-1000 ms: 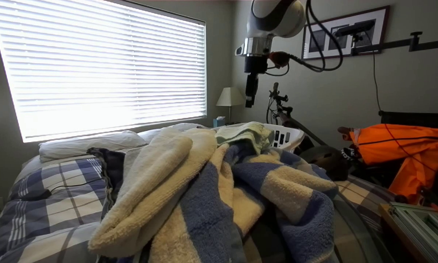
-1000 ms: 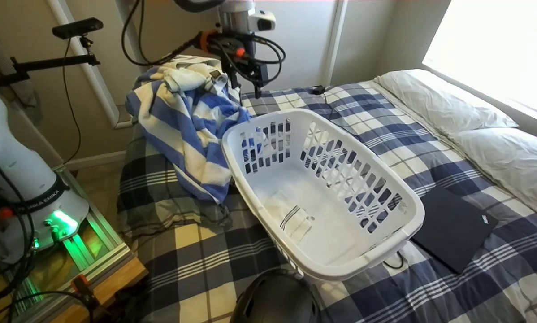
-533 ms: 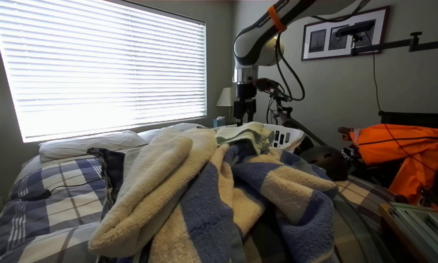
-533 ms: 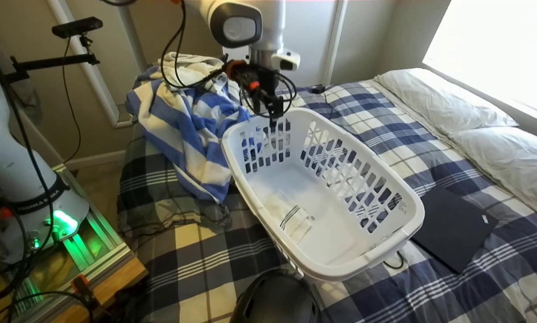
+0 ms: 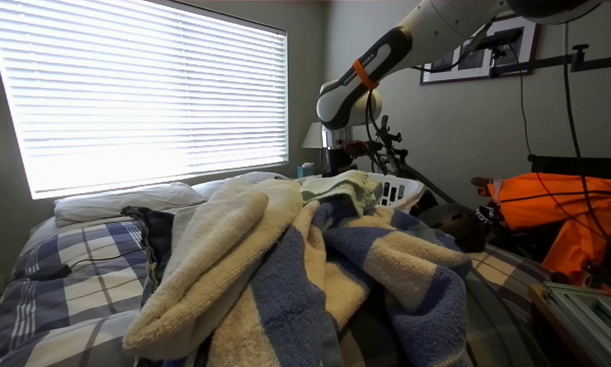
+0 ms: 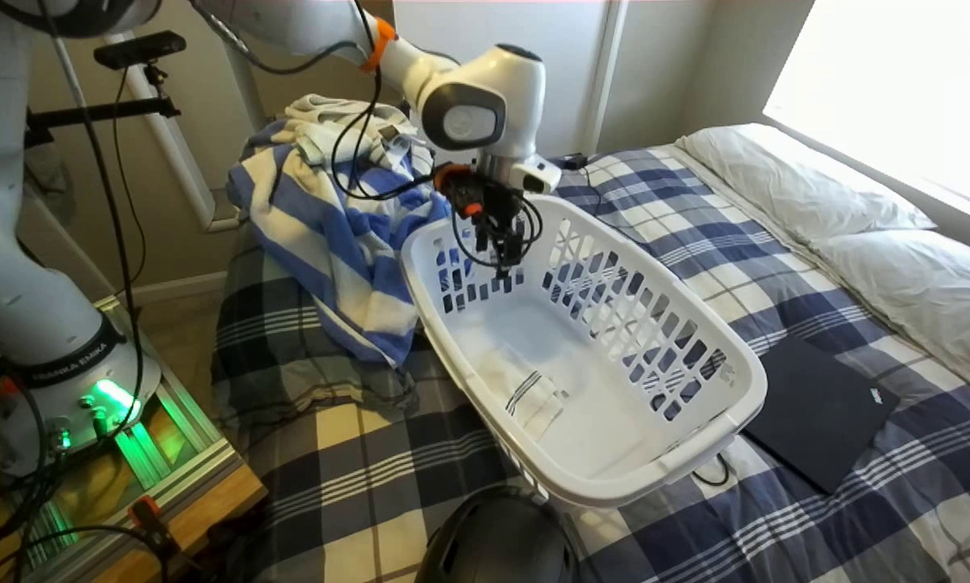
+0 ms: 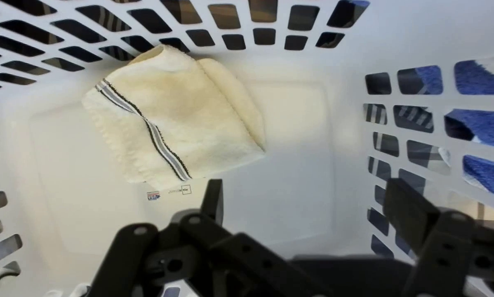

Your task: Remove the towels from the laundry basket and put them on the towel on the left

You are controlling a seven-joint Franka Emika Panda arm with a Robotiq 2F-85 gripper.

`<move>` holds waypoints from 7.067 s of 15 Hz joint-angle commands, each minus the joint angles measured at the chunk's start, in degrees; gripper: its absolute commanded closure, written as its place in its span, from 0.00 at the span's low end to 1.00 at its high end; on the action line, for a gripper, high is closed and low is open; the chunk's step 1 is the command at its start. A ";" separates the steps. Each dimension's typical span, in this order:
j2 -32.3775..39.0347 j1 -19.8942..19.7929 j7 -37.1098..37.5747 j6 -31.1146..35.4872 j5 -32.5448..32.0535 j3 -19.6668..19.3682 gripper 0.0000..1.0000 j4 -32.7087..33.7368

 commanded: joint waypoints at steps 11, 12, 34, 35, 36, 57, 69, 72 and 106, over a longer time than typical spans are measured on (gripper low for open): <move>7.97 -2.88 -2.44 5.38 -5.31 1.43 0.00 5.14; 7.97 -2.88 -2.48 5.38 -5.31 1.43 0.00 5.24; 39.79 -9.93 -4.98 -20.04 -3.78 3.70 0.00 44.38; 41.09 -10.13 -4.89 -20.65 -3.86 3.62 0.00 46.18; 42.58 -10.27 -4.83 -21.62 -3.98 3.54 0.00 48.15; 47.07 -10.86 -6.30 -24.13 -4.60 3.44 0.97 59.40; 35.12 -9.96 -29.13 -11.60 -4.82 4.55 0.99 50.47; 31.17 -10.28 -38.78 -8.01 -4.53 5.69 0.99 44.93; -17.72 -8.56 -100.19 14.19 1.85 15.22 0.99 -15.41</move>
